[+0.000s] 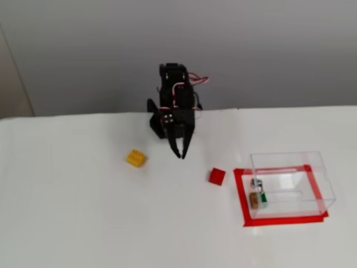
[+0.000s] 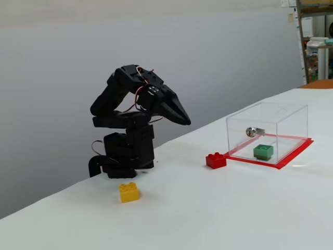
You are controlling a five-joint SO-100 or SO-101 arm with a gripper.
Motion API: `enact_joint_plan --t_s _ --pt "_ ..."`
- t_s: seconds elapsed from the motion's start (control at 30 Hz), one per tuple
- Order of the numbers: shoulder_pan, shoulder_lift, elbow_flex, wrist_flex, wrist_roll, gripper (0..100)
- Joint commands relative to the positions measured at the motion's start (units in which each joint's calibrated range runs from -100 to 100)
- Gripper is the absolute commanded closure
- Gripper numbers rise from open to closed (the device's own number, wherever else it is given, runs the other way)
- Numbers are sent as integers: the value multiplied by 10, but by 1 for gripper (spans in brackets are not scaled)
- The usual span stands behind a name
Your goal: Pick the green lego brick and place it into the transparent box
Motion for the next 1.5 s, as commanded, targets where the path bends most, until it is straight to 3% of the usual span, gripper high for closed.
enact_joint_plan --t_s 0.0,0.27,0.7,0.87,1.1,1.47 --pt "-4 -42 48 -10 1 99" --pt "-7 -87 199 -15 -2 99" --pt "-6 -89 333 -133 -1 99" --pt "-5 -89 322 -97 0 99" --pt "-7 -89 268 81 -1 99" --pt "-6 -88 266 78 -1 99"
